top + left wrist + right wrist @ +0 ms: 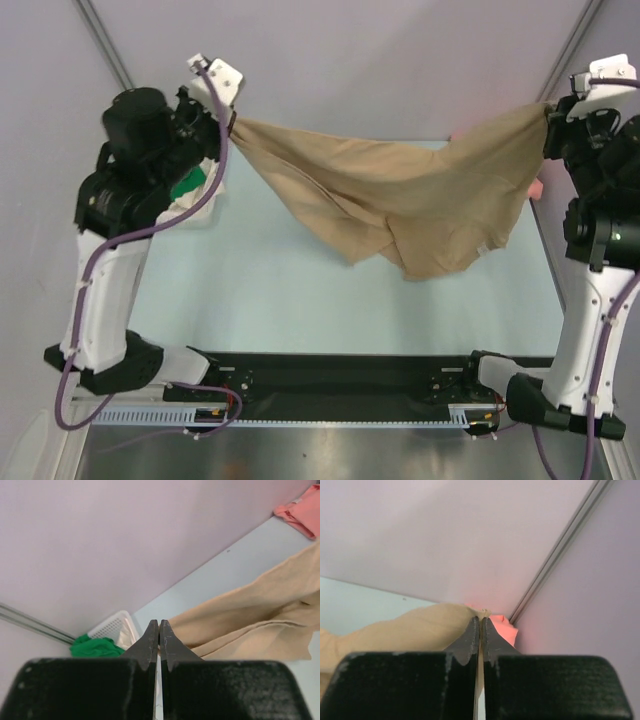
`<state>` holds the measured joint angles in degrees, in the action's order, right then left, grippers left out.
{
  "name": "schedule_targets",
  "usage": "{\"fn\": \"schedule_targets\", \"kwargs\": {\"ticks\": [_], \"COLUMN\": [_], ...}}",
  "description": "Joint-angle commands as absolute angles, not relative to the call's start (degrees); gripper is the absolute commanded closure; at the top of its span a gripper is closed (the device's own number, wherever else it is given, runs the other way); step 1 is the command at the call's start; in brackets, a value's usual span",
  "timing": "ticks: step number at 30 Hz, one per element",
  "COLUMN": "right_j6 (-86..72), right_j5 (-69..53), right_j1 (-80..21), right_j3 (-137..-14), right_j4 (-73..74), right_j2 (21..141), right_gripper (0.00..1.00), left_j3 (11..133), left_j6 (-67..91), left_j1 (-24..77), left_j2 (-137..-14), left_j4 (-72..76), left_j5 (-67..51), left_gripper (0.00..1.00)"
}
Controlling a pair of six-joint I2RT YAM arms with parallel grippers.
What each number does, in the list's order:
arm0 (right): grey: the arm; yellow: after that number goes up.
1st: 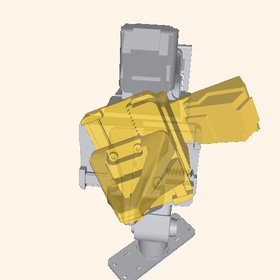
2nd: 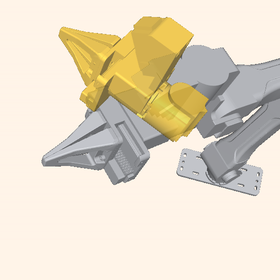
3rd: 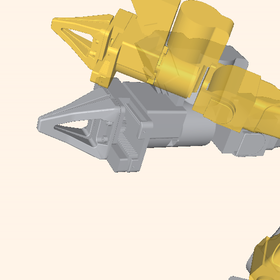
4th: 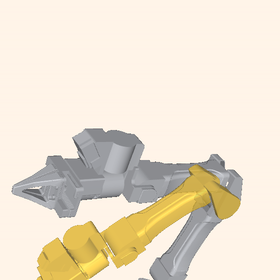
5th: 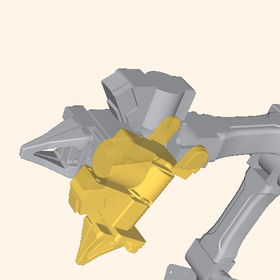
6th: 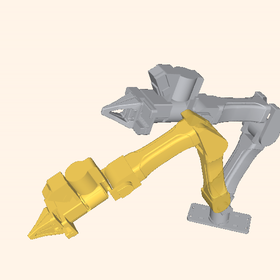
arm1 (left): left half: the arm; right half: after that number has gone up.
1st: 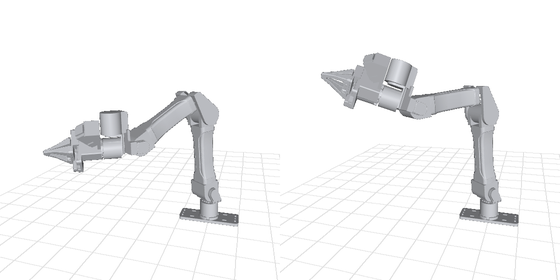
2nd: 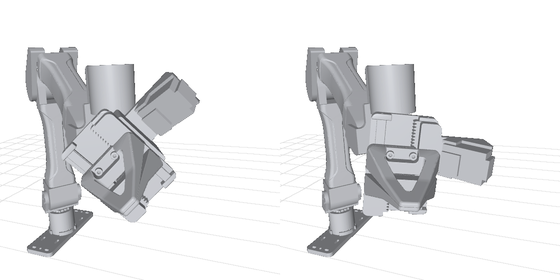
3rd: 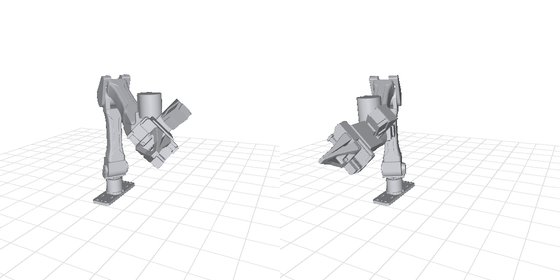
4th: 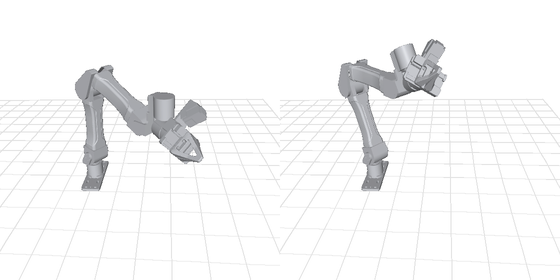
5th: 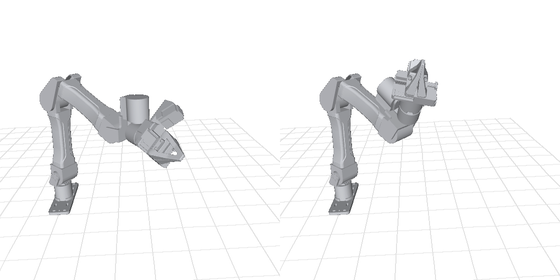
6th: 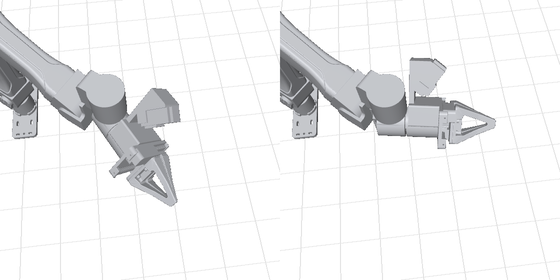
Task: Fold and stack the t-shirts
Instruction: Flatten the tshirt out
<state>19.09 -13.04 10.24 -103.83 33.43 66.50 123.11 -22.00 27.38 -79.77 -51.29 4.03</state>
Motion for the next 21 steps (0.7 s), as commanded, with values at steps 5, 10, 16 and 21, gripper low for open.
{"fn": "schedule_targets", "kwargs": {"ticks": [5,10,16,21], "right_j6": [14.3,13.6,10.6,7.8], "right_j5": [-10.6,-8.8,-4.0,-7.7], "right_j1": [10.5,10.5,10.5,10.5], "right_j3": [-104.8,-102.8,-101.3,-101.7], "right_j4": [37.4,40.3,38.4,34.6], "right_j2": [56.7,53.3,55.3,61.9], "right_gripper": [1.0,1.0,1.0,1.0], "left_j3": [120.3,113.7,99.3,98.6], "left_j6": [-29.2,-30.1,-31.3,-30.1], "left_j1": [27.7,27.7,27.7,25.5], "left_j2": [-71.4,-65.7,-60.7,-64.0], "left_j4": [-54.5,-52.6,-48.3,-46.0], "left_j5": [2.3,5.6,11.0,12.8], "left_gripper": [1.0,1.0,0.99,1.0]}}
